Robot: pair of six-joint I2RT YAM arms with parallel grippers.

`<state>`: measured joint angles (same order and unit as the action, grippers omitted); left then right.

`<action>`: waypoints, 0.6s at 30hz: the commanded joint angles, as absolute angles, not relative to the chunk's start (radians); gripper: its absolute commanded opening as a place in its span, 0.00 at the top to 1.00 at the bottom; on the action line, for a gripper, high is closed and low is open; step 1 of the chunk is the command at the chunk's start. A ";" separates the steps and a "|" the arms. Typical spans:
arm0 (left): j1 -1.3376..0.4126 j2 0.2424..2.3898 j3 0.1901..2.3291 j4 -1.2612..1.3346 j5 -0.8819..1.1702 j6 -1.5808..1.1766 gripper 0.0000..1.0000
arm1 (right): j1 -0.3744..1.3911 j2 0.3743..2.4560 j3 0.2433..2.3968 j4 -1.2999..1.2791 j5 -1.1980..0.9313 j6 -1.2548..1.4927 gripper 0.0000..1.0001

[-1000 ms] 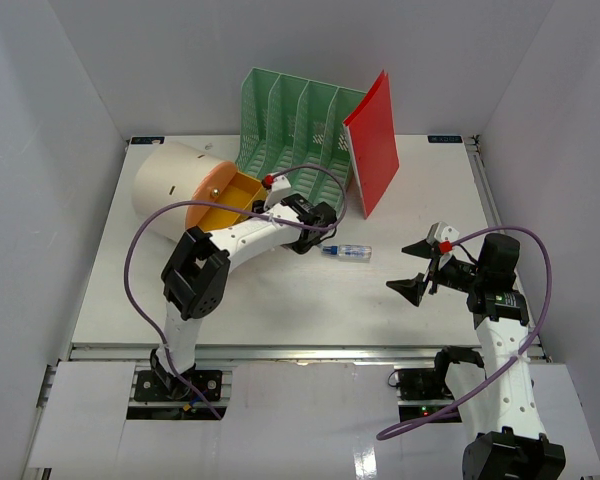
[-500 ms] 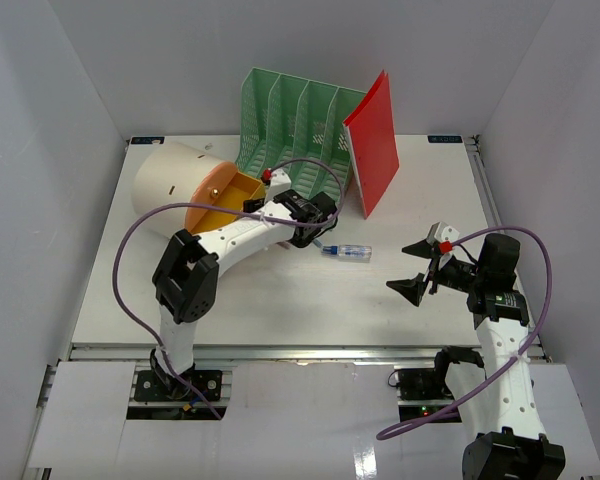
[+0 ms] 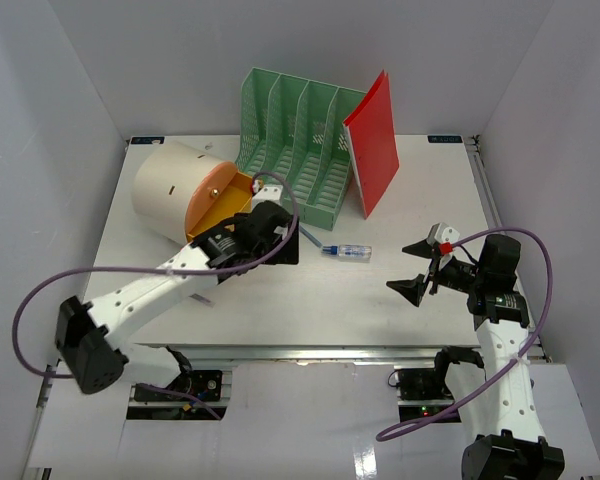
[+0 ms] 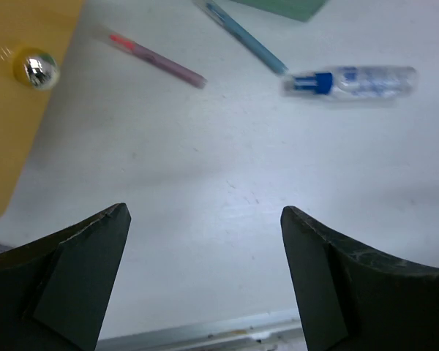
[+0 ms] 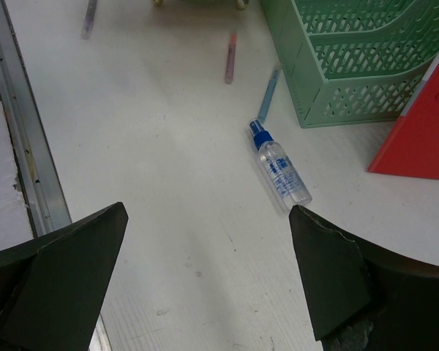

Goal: Organize the desk

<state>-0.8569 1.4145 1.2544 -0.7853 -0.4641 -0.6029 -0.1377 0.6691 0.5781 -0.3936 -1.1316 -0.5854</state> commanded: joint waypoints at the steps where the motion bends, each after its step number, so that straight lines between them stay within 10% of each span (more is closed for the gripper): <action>1: -0.861 1.147 1.065 -0.636 -0.251 -0.587 0.04 | -0.144 0.656 0.585 -0.379 -1.150 -0.592 0.02; 11: -0.857 0.449 0.796 -0.946 -0.601 -1.110 0.15 | -0.144 0.656 0.590 -0.384 -1.164 -0.593 0.02; 18: -0.869 0.414 0.839 -1.357 -0.854 -1.443 0.20 | -0.144 0.654 0.589 -0.384 -1.167 -0.592 0.02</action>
